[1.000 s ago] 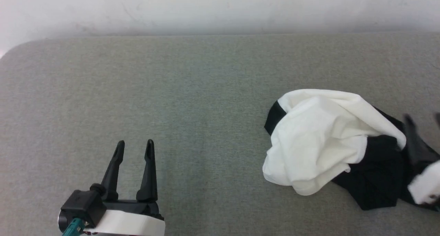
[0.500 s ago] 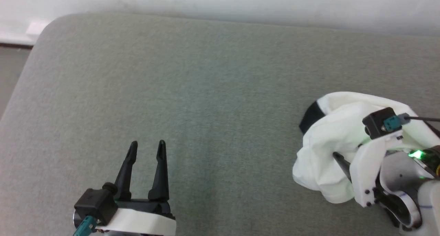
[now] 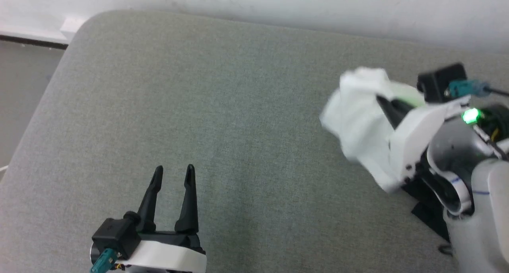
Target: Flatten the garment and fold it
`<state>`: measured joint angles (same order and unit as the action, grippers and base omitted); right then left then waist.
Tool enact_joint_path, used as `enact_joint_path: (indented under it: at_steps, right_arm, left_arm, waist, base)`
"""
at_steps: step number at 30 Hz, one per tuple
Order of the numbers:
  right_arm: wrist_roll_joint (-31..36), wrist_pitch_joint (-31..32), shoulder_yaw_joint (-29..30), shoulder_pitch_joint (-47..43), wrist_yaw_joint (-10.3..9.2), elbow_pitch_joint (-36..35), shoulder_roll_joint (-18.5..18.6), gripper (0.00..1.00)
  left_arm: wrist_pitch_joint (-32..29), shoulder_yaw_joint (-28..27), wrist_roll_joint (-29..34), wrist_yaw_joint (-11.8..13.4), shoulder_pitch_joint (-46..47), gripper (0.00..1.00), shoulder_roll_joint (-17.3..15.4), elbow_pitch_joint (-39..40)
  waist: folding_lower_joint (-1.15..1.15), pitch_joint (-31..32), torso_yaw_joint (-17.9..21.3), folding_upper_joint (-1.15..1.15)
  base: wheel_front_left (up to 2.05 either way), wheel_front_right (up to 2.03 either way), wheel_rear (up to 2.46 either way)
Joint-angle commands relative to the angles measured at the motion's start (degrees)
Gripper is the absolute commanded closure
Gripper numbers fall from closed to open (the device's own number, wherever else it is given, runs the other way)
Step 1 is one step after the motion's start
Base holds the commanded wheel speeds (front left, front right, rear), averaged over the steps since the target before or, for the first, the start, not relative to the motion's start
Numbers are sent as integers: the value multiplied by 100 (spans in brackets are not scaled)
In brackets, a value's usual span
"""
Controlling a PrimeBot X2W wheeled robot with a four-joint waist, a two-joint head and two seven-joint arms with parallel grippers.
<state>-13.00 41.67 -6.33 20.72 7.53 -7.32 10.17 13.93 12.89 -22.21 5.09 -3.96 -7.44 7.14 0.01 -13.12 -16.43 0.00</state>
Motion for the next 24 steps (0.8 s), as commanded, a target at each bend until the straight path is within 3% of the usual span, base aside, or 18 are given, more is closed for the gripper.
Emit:
enact_joint_path:
  at_steps: [1, 8, 18, 19, 20, 21, 24]
  right_arm:
    - [-62, -172, -90, 277, -4, -112, -118, 100]
    - [-518, -411, -971, 515, -4, -541, -445, 100]
    - [-1217, -346, -2724, -1189, -4, -285, -160, 100]
    - [-1221, -390, -2807, -1265, -4, -213, -139, 92]
    - [-1201, -422, -2874, -1302, -4, -141, -115, 51]
    - [-1180, -443, -2921, -1309, -4, -76, -98, 0]
    - [-1160, -552, -2895, -1195, -4, -20, -138, 0]
  left_arm:
    - [29, 4, -18, -28, 21, 0, -9, -12]
    - [-53, -23, -14, 30, -125, 0, -114, 106]
    - [-93, 12, -57, 61, -222, 0, -140, 157]
    - [-96, 21, -59, 62, -207, 0, -135, 152]
    - [-99, 31, -61, 62, -192, 0, -131, 146]
    - [-101, 39, -62, 63, -177, 0, -127, 137]
    - [-102, 44, -74, 77, -153, 0, -119, 114]
  waist:
    - [-1, 262, 114, 0]
    - [-1, 453, 215, 0]
    - [-1, 352, 279, 0]
    - [-1, 339, 277, 0]
    - [-1, 327, 275, 0]
    - [-1, 321, 274, 0]
    - [-1, 326, 296, 0]
  base:
    - [0, 0, 0]
    - [0, 0, 0]
    - [0, 0, 0]
    - [0, 0, 0]
    - [0, 0, 0]
    - [0, 0, 0]
    - [0, 0, 0]
